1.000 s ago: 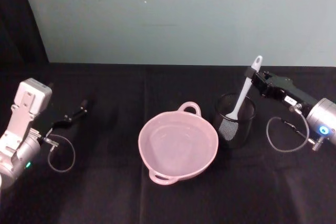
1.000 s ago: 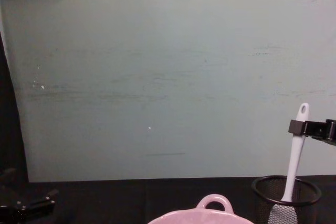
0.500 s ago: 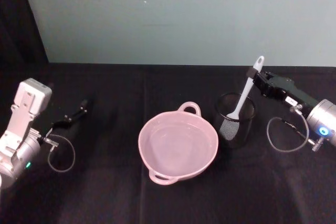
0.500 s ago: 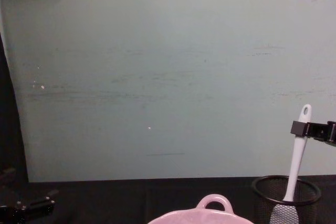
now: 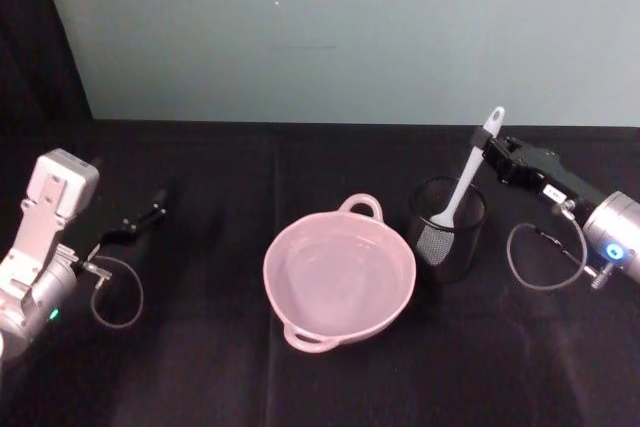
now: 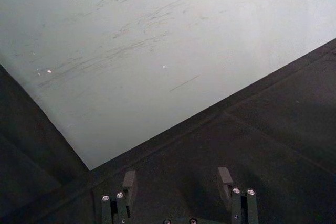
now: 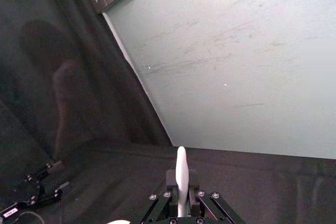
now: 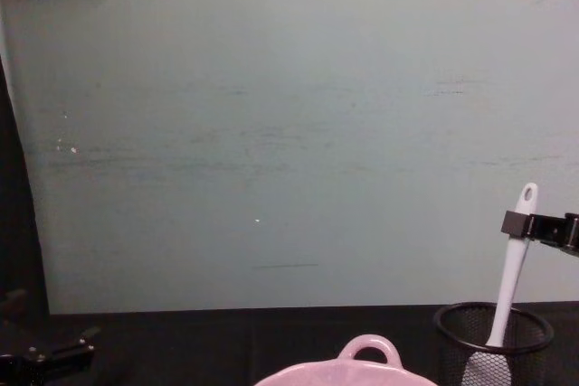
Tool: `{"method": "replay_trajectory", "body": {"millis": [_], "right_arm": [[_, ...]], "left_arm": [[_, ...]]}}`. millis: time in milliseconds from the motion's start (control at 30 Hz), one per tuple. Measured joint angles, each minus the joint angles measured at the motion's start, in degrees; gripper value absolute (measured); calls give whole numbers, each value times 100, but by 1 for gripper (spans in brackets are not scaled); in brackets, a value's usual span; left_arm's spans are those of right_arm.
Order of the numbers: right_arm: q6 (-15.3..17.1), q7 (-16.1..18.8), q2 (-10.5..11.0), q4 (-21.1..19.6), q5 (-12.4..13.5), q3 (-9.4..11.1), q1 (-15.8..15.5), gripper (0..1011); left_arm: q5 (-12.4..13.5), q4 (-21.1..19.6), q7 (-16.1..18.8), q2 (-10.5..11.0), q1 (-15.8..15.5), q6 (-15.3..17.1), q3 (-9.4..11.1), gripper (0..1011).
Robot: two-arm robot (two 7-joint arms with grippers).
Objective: Use the one hand to pick up the spoon and stir the clear water in the bowl.
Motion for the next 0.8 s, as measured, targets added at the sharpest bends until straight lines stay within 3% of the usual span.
{"method": "replay_trajectory", "body": {"millis": [800], "right_arm": [[-99, 79, -55, 565, 127, -41, 150, 114]], "left_arm": [[0, 0, 0, 0, 0, 0, 0, 1005]]}}
